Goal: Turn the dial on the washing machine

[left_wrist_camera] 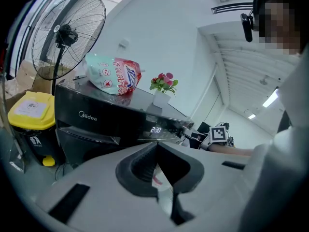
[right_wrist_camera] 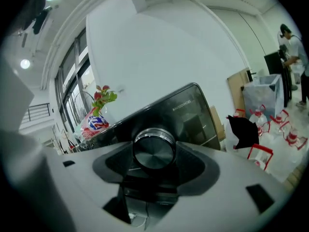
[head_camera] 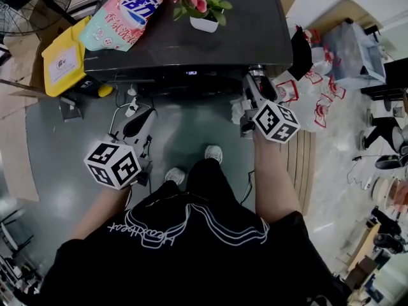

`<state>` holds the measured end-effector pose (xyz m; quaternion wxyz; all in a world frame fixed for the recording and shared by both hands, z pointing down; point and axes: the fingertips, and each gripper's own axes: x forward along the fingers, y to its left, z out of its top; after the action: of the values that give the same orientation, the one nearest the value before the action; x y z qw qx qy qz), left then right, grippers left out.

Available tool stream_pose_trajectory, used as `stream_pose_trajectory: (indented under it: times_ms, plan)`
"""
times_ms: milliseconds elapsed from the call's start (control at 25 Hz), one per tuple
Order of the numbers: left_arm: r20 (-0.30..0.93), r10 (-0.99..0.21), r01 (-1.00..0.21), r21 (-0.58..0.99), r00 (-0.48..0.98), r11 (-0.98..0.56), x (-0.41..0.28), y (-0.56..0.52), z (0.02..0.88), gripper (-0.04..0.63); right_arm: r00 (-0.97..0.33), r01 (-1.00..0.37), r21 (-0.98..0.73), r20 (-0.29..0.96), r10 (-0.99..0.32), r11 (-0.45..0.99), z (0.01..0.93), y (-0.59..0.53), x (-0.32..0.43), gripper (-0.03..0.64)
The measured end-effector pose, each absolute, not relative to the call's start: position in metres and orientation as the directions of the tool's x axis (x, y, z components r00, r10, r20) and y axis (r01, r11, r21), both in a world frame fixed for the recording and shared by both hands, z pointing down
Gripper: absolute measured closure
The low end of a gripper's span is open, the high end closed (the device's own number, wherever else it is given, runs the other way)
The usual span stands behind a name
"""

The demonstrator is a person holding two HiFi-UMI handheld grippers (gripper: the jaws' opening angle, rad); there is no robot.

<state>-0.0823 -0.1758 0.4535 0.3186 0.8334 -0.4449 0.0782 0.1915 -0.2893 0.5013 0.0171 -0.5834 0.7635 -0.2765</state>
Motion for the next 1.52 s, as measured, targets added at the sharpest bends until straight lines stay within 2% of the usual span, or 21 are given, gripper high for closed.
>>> stream_pose_trajectory:
  times_ms: [160, 480, 720, 1000, 1280, 1400, 1520]
  plan:
    - [0.414, -0.693, -0.792, 0.463, 0.59, -0.398, -0.082, -0.176, 0.455, 0.59, -0.347, -0.807, -0.573, 0.265, -0.9, 0.143, 0.503, -0.289, 0.193, 0.334]
    - [0.412, -0.694, -0.791, 0.464, 0.59, -0.397, -0.079, -0.177, 0.455, 0.591, -0.386, -0.702, -0.701, 0.225, -0.895, 0.127, 0.503, -0.289, 0.194, 0.334]
    - [0.417, -0.693, -0.793, 0.465, 0.588, -0.393, -0.076, -0.179, 0.457, 0.591, -0.414, -0.551, -0.831, 0.193, -0.889, 0.076, 0.508, -0.288, 0.195, 0.334]
    - [0.408, -0.686, -0.784, 0.463, 0.603, -0.413, -0.059, -0.186, 0.454, 0.591, -0.446, -0.442, -0.893, 0.137, -0.885, 0.084, 0.509, -0.289, 0.198, 0.334]
    - [0.407, -0.686, -0.785, 0.457, 0.603, -0.419, -0.047, -0.194, 0.454, 0.591, -0.473, -0.476, -0.873, 0.154, -0.868, 0.105, 0.509, -0.29, 0.193, 0.331]
    - [0.406, -0.681, -0.78, 0.459, 0.609, -0.425, -0.043, -0.194, 0.451, 0.591, -0.455, -0.583, -0.803, 0.196, -0.869, 0.124, 0.506, -0.287, 0.196, 0.305]
    - [0.403, -0.674, -0.774, 0.454, 0.62, -0.441, -0.042, -0.191, 0.446, 0.591, -0.421, -0.739, -0.651, 0.249, -0.872, 0.17, 0.495, -0.278, 0.204, 0.295]
